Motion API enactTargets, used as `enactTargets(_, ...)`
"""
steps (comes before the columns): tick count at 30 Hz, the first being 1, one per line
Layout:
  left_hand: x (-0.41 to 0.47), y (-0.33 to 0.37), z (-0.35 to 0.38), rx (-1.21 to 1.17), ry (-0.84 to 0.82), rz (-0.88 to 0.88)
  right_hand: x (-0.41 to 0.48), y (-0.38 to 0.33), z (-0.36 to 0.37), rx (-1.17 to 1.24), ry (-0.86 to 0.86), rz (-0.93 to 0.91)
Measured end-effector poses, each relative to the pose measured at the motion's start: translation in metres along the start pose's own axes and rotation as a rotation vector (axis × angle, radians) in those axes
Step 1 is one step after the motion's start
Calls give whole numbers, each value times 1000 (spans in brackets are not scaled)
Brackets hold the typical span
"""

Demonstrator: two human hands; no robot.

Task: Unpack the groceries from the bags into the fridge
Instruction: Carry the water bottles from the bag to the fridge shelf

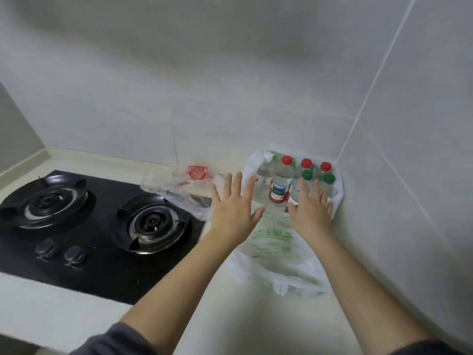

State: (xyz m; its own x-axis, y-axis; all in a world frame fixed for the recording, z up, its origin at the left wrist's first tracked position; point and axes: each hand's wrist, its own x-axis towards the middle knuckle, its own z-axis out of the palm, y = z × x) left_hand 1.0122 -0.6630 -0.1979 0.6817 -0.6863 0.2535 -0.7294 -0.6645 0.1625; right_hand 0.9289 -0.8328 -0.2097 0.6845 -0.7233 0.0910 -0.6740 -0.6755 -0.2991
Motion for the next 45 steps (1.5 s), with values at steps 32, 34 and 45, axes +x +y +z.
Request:
enactTargets(32,219,101,116,-142,-251,430,162,78,11,-250,-24,141)
enactTargets(34,220,102,116,-142,-261,426,161,79,11,-240,-11,137)
enactTargets(45,210,101,113,-260,-293,225,155,77,6,-203,15,192)
